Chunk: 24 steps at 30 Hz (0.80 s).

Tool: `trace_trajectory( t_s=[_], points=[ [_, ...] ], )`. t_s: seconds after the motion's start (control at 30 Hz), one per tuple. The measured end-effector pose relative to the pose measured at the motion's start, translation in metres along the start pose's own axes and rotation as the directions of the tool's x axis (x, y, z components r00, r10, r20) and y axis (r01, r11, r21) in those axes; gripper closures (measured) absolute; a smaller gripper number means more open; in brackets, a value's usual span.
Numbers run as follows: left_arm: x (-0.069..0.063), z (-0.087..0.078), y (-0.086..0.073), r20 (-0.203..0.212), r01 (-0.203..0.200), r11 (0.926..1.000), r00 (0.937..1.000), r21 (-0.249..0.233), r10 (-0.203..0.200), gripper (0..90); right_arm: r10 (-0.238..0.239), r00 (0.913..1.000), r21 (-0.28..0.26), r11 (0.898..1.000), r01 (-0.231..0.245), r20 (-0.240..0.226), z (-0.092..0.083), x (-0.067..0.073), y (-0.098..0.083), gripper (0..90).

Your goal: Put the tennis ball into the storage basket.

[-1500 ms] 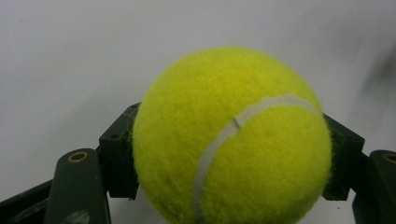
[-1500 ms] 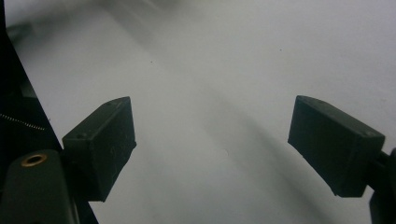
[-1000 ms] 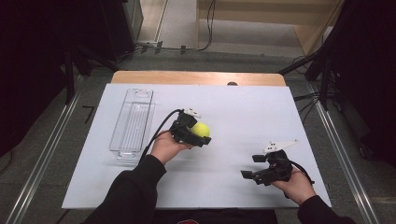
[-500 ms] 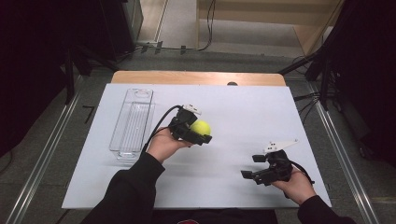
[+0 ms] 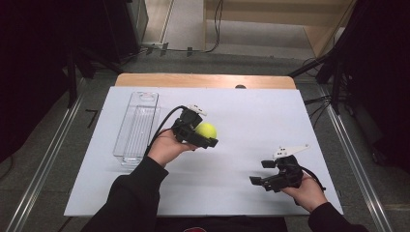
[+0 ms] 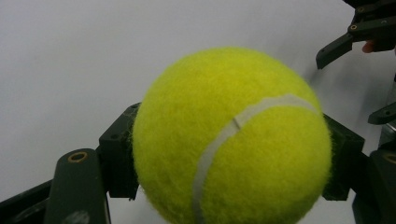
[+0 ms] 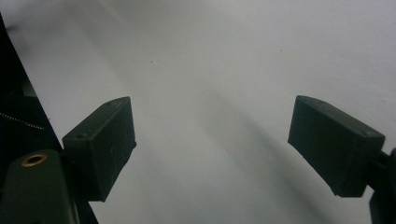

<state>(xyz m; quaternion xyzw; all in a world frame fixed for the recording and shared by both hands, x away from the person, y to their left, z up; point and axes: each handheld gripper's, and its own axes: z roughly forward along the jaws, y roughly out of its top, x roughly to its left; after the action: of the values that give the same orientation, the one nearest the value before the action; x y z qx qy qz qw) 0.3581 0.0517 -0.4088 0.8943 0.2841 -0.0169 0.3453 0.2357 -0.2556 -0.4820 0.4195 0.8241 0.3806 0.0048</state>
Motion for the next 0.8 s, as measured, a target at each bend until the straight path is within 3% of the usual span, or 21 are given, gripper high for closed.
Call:
trace_trajectory(
  t_s=[0.8],
  points=[
    [0.014, -0.016, -0.002, 0.001, 0.049, 0.9988, 0.9988, 0.008, -0.049, 26.8, -0.004, 1.0, 0.0, 1.0, 0.004, 0.003, 0.0, 0.0, 0.0, 12.8]
  ],
)
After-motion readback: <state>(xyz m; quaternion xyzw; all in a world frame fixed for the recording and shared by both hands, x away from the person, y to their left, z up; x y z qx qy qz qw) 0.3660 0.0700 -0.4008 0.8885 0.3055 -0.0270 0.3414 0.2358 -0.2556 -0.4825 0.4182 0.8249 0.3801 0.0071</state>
